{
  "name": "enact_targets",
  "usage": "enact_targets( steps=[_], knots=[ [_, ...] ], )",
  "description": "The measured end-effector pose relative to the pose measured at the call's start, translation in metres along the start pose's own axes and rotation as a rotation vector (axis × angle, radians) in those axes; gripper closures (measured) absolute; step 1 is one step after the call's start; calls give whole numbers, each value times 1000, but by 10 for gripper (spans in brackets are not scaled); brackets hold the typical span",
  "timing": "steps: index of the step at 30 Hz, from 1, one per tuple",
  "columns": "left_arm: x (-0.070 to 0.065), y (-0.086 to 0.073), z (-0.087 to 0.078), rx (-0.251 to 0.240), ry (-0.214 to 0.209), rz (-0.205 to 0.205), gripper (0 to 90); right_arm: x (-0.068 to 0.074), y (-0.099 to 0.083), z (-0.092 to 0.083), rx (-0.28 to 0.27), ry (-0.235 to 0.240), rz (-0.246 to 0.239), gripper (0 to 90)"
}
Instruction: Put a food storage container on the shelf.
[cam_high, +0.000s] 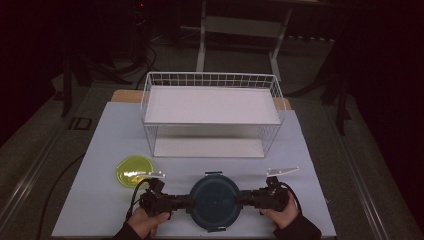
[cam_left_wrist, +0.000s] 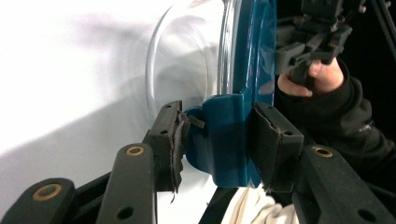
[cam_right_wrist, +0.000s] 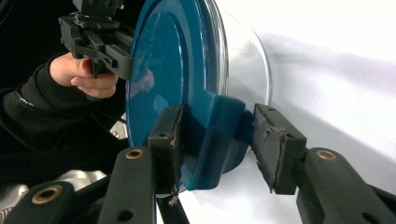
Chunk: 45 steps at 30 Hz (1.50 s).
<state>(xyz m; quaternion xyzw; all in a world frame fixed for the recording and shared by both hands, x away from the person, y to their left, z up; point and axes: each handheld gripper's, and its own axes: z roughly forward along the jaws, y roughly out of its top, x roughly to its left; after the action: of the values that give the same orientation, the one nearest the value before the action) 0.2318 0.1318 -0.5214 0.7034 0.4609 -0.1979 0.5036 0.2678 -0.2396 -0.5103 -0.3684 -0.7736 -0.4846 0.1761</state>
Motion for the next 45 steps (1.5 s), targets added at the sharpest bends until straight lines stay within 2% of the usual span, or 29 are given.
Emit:
enact_targets(
  steps=[7, 10, 12, 16, 20, 24, 28, 39, 45],
  knots=[
    [0, -2, -1, -4, 10, -47, 560, 3, -3, 1, -30, -10, 3, 543],
    [-2, -4, -2, -10, 20, -45, 558, 5, -4, 1, -44, -26, 9, 542],
    [1, -5, -2, -20, 11, -56, 558, 7, -3, 1, -43, -40, 8, 542],
    [-2, -4, -2, -14, 13, -40, 560, 7, -3, 1, -42, -37, 15, 548],
    [-3, -4, -2, -12, 10, -47, 563, 6, -3, 1, -43, -24, 37, 556],
    [-8, -1, -5, -30, 27, -28, 564, 5, -3, 1, -42, -10, 46, 564],
    [-10, 3, -8, -21, 40, -18, 564, 6, -2, 3, -41, -16, 42, 565],
    [-20, 14, -16, -36, 39, 7, 568, 11, 5, 0, -73, -4, 44, 567],
    [-27, 26, -21, -51, 38, 27, 568, 17, 15, -6, -106, -1, 42, 568]
  ],
)
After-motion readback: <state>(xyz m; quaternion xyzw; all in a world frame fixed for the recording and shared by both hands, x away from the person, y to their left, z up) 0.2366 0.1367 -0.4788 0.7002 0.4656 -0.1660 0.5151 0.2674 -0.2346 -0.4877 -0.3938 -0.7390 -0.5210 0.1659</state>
